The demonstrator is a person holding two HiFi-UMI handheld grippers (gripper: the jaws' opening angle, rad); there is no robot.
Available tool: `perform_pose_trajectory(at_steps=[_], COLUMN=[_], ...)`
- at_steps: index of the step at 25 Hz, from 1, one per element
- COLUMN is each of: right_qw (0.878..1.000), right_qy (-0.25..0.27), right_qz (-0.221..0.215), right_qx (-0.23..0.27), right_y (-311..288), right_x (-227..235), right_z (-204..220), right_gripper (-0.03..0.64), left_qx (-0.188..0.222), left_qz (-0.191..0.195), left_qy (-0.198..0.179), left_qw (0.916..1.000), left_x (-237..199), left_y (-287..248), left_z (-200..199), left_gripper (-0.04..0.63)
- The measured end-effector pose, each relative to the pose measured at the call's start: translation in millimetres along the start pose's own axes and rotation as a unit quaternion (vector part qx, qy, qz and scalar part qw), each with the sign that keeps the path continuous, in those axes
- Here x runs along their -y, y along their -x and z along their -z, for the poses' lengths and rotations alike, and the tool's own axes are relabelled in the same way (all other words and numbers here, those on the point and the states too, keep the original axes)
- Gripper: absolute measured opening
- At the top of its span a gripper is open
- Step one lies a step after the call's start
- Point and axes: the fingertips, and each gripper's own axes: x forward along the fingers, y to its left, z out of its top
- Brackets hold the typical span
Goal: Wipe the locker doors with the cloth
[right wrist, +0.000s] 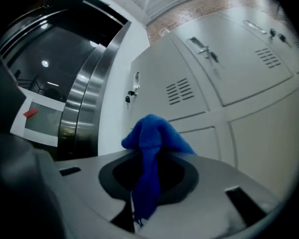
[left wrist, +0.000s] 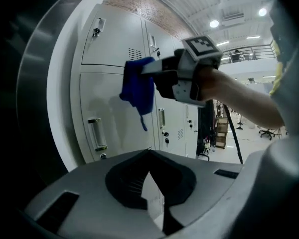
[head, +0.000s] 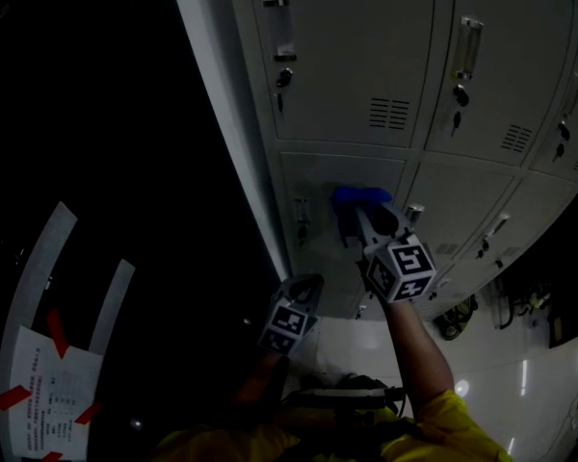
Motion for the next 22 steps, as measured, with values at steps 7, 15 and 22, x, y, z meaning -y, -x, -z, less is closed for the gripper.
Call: perform_pose_trajectory(at_steps=[7, 15, 22], right_qw=[0.996, 0.990, 0.990], right_qy=[0.055, 0.051, -0.018], right_qz=[-0.070, -0.061, -0.018], right_qx=[-0.024, -0.115, -0.137], right_y=[-132, -124, -99], right_x=[-58, -52, -29], right_z=[-17, 132, 246], right_gripper=[0.067, 0.066, 0.067], left_qx=[0.002, -0.027, -0.044], left_qz=[-0.025, -0.061, -0.058], left_qy=[0.007, 0.043, 0.057], left_qw=[0.9997, 0.9968, 0.9958], left_x=[-20, -45, -43], left_y=[17, 37, 38], left_z=[2, 48, 69], left_gripper=[0.003, 0.003, 0.003])
